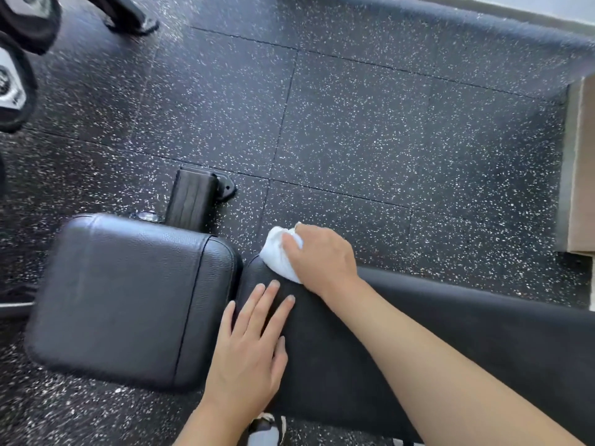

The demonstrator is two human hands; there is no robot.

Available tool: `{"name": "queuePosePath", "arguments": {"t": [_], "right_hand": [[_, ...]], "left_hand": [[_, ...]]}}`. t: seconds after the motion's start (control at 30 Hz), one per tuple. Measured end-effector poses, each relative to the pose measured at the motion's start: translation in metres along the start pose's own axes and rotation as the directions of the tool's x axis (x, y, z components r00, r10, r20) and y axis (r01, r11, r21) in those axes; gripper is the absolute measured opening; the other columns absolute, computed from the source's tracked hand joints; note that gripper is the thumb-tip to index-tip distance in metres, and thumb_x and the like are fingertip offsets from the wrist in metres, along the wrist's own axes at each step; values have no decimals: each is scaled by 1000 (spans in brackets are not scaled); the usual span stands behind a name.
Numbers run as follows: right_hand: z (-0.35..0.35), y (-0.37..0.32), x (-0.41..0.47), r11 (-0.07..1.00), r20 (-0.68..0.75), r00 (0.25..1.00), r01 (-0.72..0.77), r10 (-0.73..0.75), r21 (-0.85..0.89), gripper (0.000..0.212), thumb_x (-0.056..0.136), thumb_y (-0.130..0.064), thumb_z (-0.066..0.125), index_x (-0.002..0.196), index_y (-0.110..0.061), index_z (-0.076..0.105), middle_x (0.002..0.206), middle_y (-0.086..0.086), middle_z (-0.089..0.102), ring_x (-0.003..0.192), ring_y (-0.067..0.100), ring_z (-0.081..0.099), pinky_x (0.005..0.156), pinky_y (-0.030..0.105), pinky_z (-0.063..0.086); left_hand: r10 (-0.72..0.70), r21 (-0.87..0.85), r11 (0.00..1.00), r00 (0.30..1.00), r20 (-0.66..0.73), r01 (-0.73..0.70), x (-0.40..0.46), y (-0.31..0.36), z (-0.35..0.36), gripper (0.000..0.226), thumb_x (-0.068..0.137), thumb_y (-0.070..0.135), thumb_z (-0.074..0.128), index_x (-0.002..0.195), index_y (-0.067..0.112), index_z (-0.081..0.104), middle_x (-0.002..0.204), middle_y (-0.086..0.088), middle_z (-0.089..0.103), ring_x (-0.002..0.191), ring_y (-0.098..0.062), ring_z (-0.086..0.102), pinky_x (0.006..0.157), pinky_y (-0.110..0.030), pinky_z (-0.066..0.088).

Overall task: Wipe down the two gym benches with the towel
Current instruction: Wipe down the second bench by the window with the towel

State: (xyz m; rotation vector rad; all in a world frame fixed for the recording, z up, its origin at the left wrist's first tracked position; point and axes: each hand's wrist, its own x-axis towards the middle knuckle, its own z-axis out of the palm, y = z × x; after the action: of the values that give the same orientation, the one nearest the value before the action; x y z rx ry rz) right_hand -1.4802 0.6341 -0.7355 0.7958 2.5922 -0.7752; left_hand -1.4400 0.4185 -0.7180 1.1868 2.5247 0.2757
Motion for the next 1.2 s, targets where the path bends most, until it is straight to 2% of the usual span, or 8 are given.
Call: {"name": "queuePosePath", "arguments": {"t": [0.13, 0.23, 0.4, 0.53, 0.7, 0.8, 0.93, 1.2], "right_hand": [[-28, 75, -17, 989, 114, 982, -148, 149, -21, 45, 89, -65, 27, 79, -29, 50, 76, -8, 63, 80, 23, 61, 65, 35, 39], [-53, 127, -43, 954, 44, 957, -282, 288, -106, 56, 87, -68, 24, 80, -23, 57, 72, -9, 63, 79, 23, 60, 67, 34, 44], [-44, 97, -35, 937, 21, 953, -291, 301, -194, 56, 87, -66, 21, 78, -23, 57, 76, -7, 63, 83, 27, 60, 69, 37, 41], [-4, 6, 5, 978, 40, 981, -185, 189, -100, 41, 96, -54, 37, 81, -23, 59, 80, -3, 63, 85, 29, 60, 70, 37, 39], [31, -82, 12, 971, -157, 978, 103, -139, -214, 33, 98, -43, 47, 89, -17, 64, 86, 4, 67, 85, 32, 59, 70, 40, 41], [33, -67, -3, 933, -256, 922, 213, -291, -291, 34, 100, -39, 48, 97, -13, 69, 81, 5, 61, 75, 29, 51, 64, 42, 41], [37, -20, -44, 834, -332, 770, 451, -544, -319, 34, 106, -32, 45, 76, -17, 50, 74, 5, 45, 69, 25, 33, 61, 44, 34], [7, 142, -142, 908, -532, 747, 237, -399, -346, 31, 99, -29, 62, 75, -11, 56, 74, 8, 51, 64, 28, 42, 58, 44, 41]], "left_hand": [[-20, -23, 1000, 999, 26, 21, -1, 2, 0, 65, 95, 31, 48, 160, 27, 45, 174, 1, 25, 160, -21, 25, 119, -60, 35], [-45, -78, 996, 999, 22, 46, -1, 3, 3, 66, 94, 30, 48, 159, 29, 45, 174, 3, 26, 160, -19, 25, 119, -62, 33], [-56, -159, 986, 998, -22, 52, -1, 4, 9, 65, 93, 27, 48, 159, 27, 46, 173, 3, 28, 161, -20, 25, 121, -63, 30], [-4, -141, 990, 1000, -5, 3, -2, -5, 7, 66, 93, 30, 50, 159, 27, 44, 173, 2, 29, 160, -19, 25, 123, -58, 26], [109, -122, 987, 994, -10, -109, -7, -24, -1, 50, 92, 29, 52, 141, 21, 55, 154, -7, 53, 149, -25, 41, 117, -54, 38], [140, -114, 983, 989, -46, -144, -21, -28, -2, 55, 90, 24, 53, 145, 21, 57, 156, -6, 53, 148, -26, 45, 116, -51, 37], [146, -85, 984, 985, -95, -154, -35, -18, -2, 46, 87, 22, 55, 131, 23, 69, 146, -2, 57, 134, -25, 55, 111, -56, 41], [416, -4, 909, 908, 54, -416, -13, 65, 13, 41, 84, 21, 56, 123, 25, 67, 138, 3, 59, 132, -26, 56, 116, -59, 37]]}}
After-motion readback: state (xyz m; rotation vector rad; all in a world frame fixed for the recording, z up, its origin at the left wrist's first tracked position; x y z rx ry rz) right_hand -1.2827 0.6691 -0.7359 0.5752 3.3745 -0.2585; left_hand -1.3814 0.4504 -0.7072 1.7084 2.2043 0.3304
